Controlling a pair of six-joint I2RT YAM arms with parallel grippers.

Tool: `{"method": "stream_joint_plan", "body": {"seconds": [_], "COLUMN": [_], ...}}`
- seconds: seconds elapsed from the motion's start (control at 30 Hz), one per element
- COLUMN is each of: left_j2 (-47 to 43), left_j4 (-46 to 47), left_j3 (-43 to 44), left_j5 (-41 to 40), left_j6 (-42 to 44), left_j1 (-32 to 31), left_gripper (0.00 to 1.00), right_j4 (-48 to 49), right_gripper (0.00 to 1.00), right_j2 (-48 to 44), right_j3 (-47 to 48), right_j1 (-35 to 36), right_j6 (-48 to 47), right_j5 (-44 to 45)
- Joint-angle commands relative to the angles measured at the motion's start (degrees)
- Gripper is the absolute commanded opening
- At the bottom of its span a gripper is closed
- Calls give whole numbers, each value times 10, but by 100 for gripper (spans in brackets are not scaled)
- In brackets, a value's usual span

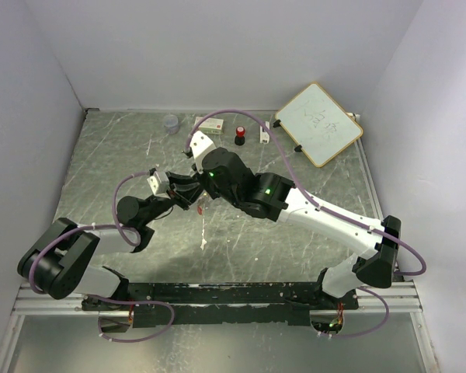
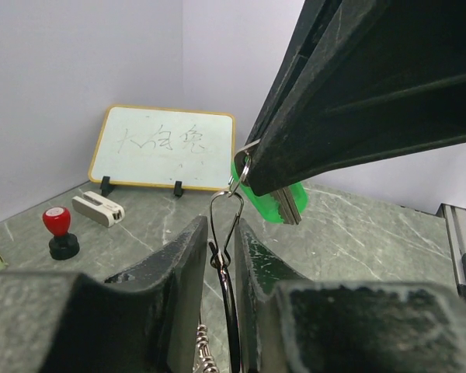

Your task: Remove the keys from the keyring

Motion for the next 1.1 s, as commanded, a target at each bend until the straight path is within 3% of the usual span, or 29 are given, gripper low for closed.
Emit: {"method": "stream_joint_plan", "body": {"seconds": [0.0, 0.37, 1.07], "left_j2": [-13, -26, -74], "left_j4": [112, 81, -35], "left_j3": [-2, 1, 21], "left_j5": [-5, -7, -44], "left_j6": [4, 18, 81], "left_j1": [1, 1, 1], "left_gripper": [29, 7, 7], "right_j4": [16, 14, -1], "right_gripper": [0, 0, 0], "right_j2": [-7, -14, -25], "right_j3": [-2, -5, -22], "right_j1": [2, 2, 2], "right_j6": [-1, 2, 20], "right_j5": [6, 13, 9]}}
